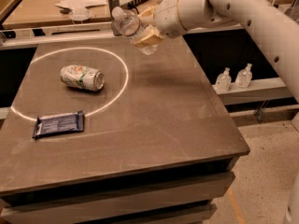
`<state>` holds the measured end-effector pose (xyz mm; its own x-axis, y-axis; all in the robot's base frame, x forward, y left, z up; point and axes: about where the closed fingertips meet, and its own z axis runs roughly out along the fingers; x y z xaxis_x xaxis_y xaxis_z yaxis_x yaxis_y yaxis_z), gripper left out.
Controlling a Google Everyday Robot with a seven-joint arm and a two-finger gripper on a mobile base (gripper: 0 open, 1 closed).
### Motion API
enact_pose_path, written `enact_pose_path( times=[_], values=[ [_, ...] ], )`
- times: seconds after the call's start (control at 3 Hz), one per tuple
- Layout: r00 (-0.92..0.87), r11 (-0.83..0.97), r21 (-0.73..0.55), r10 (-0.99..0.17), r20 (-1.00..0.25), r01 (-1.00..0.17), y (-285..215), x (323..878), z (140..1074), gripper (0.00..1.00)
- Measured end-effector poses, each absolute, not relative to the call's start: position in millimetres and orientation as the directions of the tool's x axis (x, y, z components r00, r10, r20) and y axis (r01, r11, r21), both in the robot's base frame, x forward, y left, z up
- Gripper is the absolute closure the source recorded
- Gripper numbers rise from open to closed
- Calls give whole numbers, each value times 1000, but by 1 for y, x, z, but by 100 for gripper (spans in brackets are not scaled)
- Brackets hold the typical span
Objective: Knock water bottle over
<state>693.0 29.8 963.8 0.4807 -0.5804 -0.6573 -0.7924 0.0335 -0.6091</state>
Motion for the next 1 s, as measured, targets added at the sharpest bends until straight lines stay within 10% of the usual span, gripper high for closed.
enact_pose_path(
  times=[1.0],
  values=[
    [622, -432, -489, -706, -339, -758, -10, 637, 935, 100]
  ],
)
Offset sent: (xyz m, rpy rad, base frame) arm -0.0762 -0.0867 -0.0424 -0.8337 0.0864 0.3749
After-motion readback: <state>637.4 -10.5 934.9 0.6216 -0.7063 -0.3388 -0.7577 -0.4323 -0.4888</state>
